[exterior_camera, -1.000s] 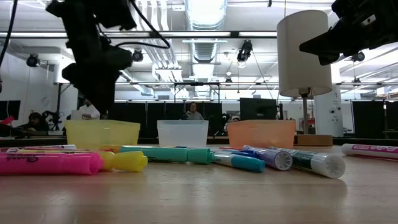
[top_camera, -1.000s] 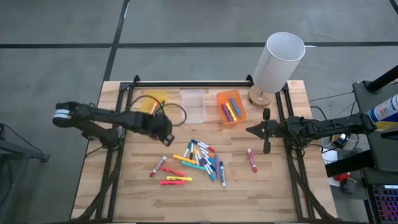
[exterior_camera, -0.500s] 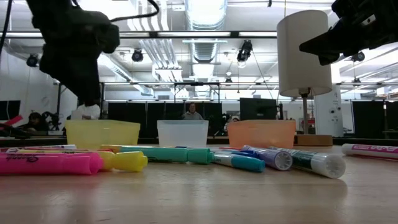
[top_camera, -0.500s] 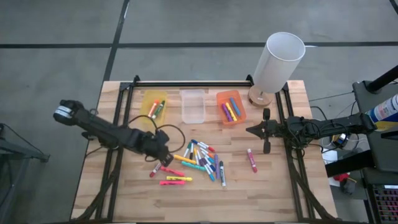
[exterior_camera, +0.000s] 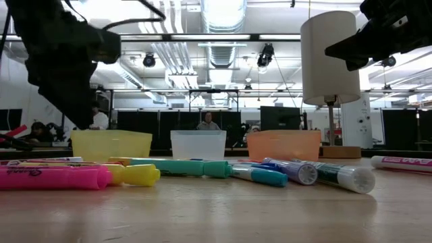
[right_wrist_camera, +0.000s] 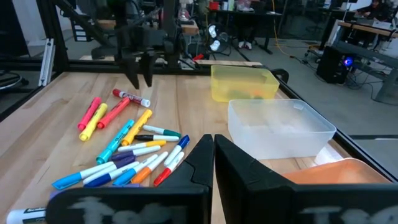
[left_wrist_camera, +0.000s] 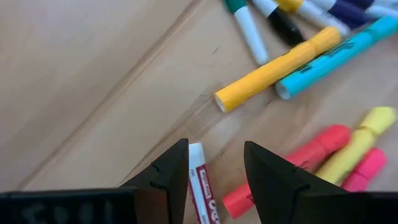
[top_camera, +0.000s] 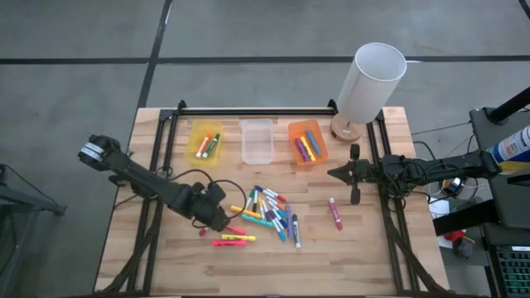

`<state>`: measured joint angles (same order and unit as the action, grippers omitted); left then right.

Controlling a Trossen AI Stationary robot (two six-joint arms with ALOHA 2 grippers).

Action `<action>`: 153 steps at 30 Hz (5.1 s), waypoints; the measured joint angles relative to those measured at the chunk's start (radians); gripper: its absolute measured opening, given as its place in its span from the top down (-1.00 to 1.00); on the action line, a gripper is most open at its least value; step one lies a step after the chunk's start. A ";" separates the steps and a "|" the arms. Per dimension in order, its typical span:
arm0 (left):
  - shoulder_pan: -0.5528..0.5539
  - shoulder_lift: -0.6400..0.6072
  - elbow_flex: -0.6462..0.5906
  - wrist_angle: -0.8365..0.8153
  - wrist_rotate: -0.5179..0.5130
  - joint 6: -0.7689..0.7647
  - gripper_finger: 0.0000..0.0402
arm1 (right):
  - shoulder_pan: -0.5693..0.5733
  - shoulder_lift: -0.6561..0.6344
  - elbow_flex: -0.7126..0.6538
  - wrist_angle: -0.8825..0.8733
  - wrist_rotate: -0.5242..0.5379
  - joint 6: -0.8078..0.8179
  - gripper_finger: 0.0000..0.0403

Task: Pick & Place Markers
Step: Put the red marker pen into the yellow bin, then put the pink marker pen into the yellow bin

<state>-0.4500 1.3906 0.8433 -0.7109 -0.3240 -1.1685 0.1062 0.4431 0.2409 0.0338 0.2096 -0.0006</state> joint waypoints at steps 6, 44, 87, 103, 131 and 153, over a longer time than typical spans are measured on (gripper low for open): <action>0.000 0.050 -0.034 -0.003 0.017 -0.035 0.27 | 0.000 0.000 0.000 0.000 0.000 0.000 0.96; 0.002 0.109 -0.047 -0.135 -0.037 -0.113 0.71 | 0.000 0.000 0.000 0.000 0.000 0.000 0.96; 1.084 -0.221 -0.013 0.074 -0.103 0.663 0.69 | 0.000 0.000 0.000 0.000 0.000 0.000 0.96; 1.138 0.102 -0.014 0.192 -0.024 0.711 0.69 | 0.000 0.000 0.000 0.000 0.000 0.000 0.96; 1.133 0.033 0.048 0.073 -0.055 0.767 0.16 | 0.000 0.000 0.000 0.000 0.000 0.000 0.96; 0.793 -0.257 0.017 0.066 0.246 0.845 0.15 | 0.000 0.000 0.000 0.000 0.000 0.000 0.96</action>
<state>0.3428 1.1340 0.8608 -0.6445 -0.0776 -0.3235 0.1062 0.4427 0.2409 0.0338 0.2100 -0.0006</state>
